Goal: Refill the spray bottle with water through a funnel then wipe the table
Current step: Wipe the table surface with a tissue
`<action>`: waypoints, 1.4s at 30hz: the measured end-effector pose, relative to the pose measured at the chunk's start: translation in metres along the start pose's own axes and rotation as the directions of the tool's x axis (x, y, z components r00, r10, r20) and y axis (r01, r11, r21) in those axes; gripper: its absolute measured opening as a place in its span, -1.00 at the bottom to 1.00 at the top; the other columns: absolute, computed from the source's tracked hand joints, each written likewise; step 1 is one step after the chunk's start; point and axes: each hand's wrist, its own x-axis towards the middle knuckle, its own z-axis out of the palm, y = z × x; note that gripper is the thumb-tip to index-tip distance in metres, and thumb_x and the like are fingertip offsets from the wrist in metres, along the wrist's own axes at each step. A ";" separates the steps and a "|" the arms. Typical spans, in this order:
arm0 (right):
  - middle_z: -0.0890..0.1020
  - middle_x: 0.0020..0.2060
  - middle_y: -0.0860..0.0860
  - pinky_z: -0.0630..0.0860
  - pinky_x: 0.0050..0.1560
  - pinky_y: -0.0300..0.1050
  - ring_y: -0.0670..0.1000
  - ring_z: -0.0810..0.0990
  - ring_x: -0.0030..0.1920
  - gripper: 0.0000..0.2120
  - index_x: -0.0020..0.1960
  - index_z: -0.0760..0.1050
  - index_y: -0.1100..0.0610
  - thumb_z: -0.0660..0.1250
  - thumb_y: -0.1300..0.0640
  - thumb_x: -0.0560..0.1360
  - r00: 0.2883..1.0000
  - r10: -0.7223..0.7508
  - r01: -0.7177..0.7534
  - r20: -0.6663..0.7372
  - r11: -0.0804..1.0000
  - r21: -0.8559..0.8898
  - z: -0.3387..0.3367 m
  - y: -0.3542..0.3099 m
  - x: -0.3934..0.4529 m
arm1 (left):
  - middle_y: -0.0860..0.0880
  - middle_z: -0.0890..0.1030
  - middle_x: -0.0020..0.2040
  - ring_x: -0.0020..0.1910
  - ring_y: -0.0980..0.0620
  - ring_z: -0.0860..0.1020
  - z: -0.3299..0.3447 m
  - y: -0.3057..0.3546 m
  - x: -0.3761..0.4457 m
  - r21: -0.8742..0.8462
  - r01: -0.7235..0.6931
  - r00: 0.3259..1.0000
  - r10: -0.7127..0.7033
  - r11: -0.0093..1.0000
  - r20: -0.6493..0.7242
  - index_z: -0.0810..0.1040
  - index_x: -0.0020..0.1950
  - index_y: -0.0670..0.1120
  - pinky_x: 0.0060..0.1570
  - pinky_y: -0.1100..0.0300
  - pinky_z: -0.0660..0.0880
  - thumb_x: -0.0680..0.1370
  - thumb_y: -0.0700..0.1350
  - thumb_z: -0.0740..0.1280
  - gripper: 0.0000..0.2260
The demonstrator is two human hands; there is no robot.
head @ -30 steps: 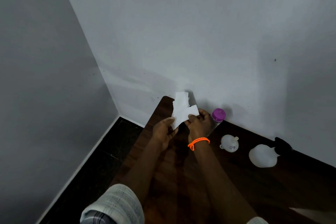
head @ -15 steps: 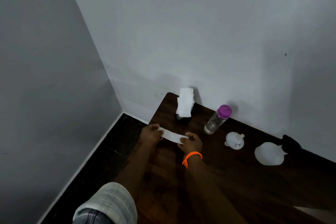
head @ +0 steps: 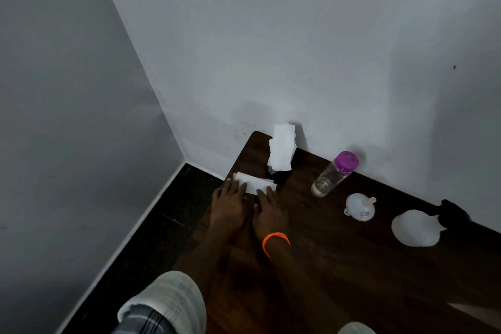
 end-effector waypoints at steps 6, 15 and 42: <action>0.02 0.64 0.04 -0.11 0.57 0.17 0.09 -0.07 0.64 -0.20 0.63 0.04 -0.10 -0.41 -0.19 0.44 0.967 -0.080 0.143 0.241 0.956 -0.255 0.000 0.000 0.024 | -0.09 0.24 0.61 0.63 -0.12 0.05 0.009 -0.005 0.020 0.130 -0.056 0.997 0.048 0.990 0.058 0.27 0.59 0.03 0.47 -0.18 0.13 0.52 0.18 -0.14 -0.33; -0.09 0.64 0.00 -0.23 0.57 0.13 0.11 -0.17 0.63 -0.21 0.64 -0.06 -0.12 -0.40 -0.28 0.45 0.963 -0.086 0.145 0.254 0.964 -0.222 0.012 0.003 0.016 | 0.04 0.29 0.59 0.62 -0.09 0.09 0.001 -0.020 0.020 0.058 -0.022 0.997 0.018 0.998 0.070 0.36 0.53 0.16 0.48 -0.09 0.12 0.52 0.15 0.28 -0.45; 0.35 0.54 0.06 -0.08 0.50 0.12 0.15 0.31 0.54 -0.46 0.54 0.31 -0.13 0.09 -0.23 0.59 0.914 -0.219 0.304 0.341 0.927 -0.220 0.052 -0.029 -0.170 | 0.13 0.19 0.62 0.64 -0.09 0.01 -0.009 -0.069 -0.187 0.032 0.214 0.961 -0.216 0.976 0.173 0.29 0.55 0.24 0.47 -0.04 0.09 0.49 0.17 0.32 -0.39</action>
